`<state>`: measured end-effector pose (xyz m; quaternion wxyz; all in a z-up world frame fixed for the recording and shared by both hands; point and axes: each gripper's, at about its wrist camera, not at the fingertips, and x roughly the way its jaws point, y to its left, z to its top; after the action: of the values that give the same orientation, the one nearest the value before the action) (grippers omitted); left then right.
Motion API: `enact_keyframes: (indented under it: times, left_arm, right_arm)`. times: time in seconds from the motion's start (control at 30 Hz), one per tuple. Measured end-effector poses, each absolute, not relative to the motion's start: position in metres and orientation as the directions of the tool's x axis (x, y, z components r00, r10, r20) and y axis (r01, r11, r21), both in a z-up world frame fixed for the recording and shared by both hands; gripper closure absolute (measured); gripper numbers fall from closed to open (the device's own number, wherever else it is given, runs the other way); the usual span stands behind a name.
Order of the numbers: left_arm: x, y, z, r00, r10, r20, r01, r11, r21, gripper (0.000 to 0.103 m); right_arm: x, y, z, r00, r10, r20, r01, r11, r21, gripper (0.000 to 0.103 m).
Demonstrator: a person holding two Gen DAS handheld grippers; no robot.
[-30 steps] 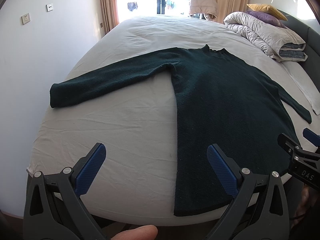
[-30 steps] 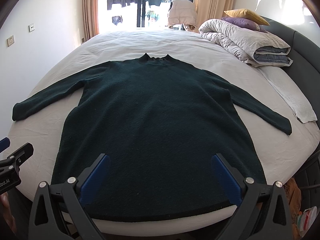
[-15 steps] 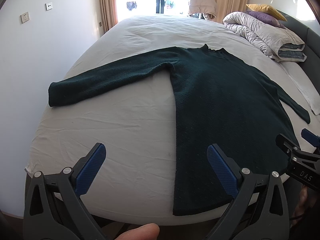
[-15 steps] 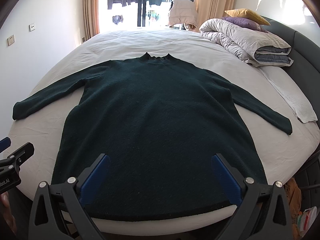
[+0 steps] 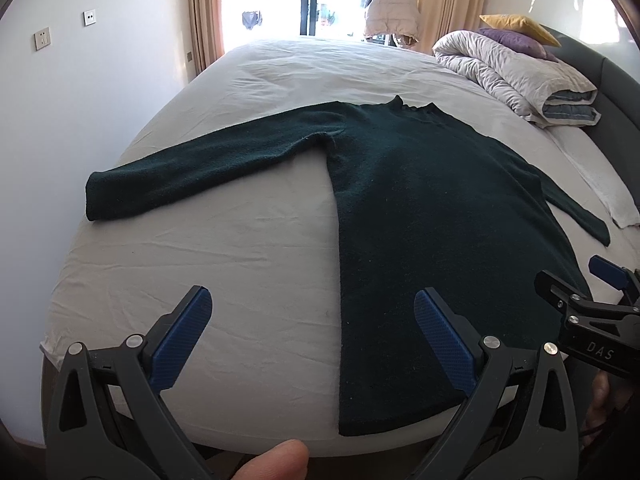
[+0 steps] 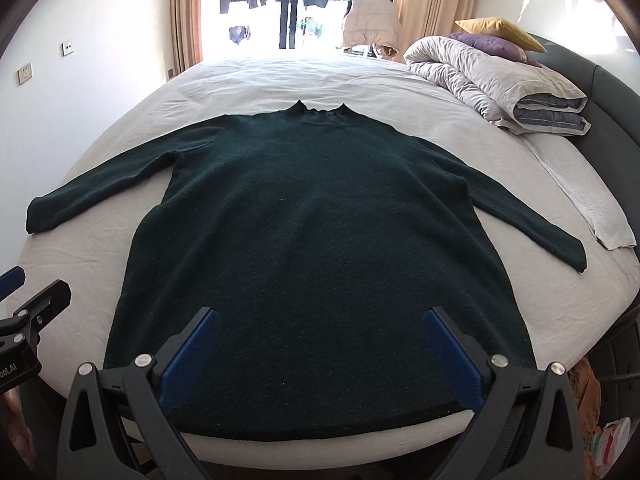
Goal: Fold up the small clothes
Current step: 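Grasp the sweater sleeve cuff with the left tool and fold it across the body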
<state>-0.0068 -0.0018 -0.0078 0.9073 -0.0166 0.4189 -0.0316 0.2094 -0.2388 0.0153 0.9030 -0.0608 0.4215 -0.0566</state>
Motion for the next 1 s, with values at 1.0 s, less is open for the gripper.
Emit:
enact_keyframes:
  times: [1.0]
  left_arm:
    - [0.105,0.279,-0.04,0.718,-0.242,-0.653,-0.245,0.79,-0.562,0.0]
  right_arm:
    - [0.287,-0.18,0.031,0.585,0.143,-0.798,-0.233,0.973,0.004,0.006]
